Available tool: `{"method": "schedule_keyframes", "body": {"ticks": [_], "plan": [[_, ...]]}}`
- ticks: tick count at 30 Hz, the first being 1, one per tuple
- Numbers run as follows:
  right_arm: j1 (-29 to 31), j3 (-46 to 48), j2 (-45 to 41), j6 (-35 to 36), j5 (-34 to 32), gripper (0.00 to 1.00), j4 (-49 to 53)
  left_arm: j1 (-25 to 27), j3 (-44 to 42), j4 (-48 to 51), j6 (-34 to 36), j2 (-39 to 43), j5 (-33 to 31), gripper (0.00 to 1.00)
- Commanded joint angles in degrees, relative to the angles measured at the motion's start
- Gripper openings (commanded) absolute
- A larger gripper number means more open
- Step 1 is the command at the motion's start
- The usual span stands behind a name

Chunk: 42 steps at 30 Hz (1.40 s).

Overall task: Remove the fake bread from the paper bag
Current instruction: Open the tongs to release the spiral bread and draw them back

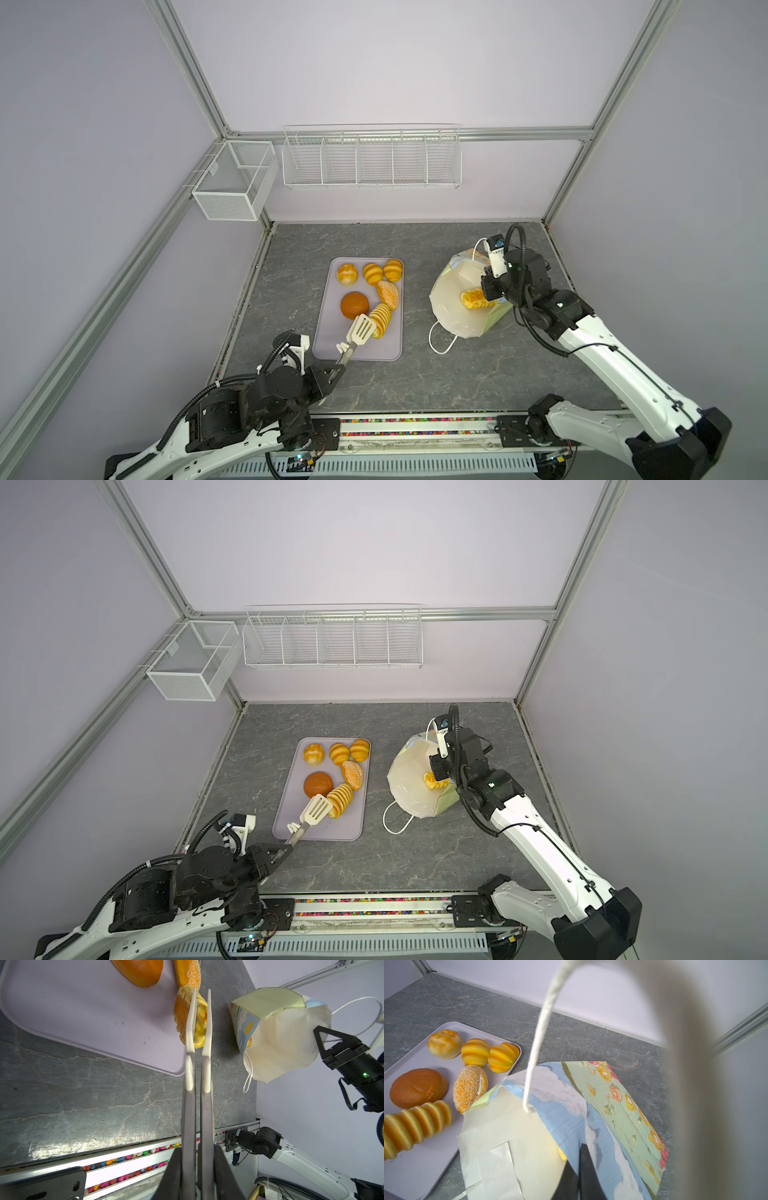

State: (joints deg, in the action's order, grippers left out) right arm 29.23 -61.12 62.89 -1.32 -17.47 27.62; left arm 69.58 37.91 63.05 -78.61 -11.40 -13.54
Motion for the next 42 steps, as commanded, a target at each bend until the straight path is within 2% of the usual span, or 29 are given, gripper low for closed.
{"method": "schedule_keyframes", "body": {"ticks": [1, 7, 13, 16, 22, 29, 34, 38, 42], "plan": [[-0.2, 0.6, -0.8, -0.3, 0.7, 0.07, -1.2, -0.2, -2.0, 2.1, -4.2, 1.2, -0.1, 0.00], [-0.2, 0.4, -0.7, -0.1, 0.6, 0.07, -1.2, -0.2, -0.7, 10.1, -5.3, -1.8, -2.2, 0.00], [-0.3, 0.4, -0.5, -0.1, 0.8, 0.07, -1.5, -0.2, 1.9, 13.2, -4.2, -6.0, -3.9, 0.00], [-0.2, 0.4, -0.6, -0.2, 0.8, 0.07, -1.3, -0.2, 3.5, 14.7, -3.7, -7.3, -4.8, 0.07], [-0.3, 0.6, -0.8, 0.0, 0.6, 0.06, -1.3, -0.2, 7.9, 18.7, -3.1, -7.9, -7.0, 0.16], [-0.3, 0.7, -0.7, -0.1, 0.7, 0.07, -1.4, -0.2, 8.3, 18.5, -1.9, -9.3, -6.6, 0.27], [-0.3, 0.4, -0.7, 0.0, 0.7, 0.06, -1.3, -0.2, 8.8, 18.9, -1.6, -9.6, -7.0, 0.30], [-0.3, 0.1, -0.7, 0.1, 0.8, 0.07, -1.3, -0.2, 10.9, 20.1, -1.0, -10.2, -8.7, 0.29], [-0.2, 0.0, -0.8, 0.1, 0.8, 0.07, -1.2, -0.2, 13.6, 22.0, 0.3, -11.6, -11.1, 0.15]]}}
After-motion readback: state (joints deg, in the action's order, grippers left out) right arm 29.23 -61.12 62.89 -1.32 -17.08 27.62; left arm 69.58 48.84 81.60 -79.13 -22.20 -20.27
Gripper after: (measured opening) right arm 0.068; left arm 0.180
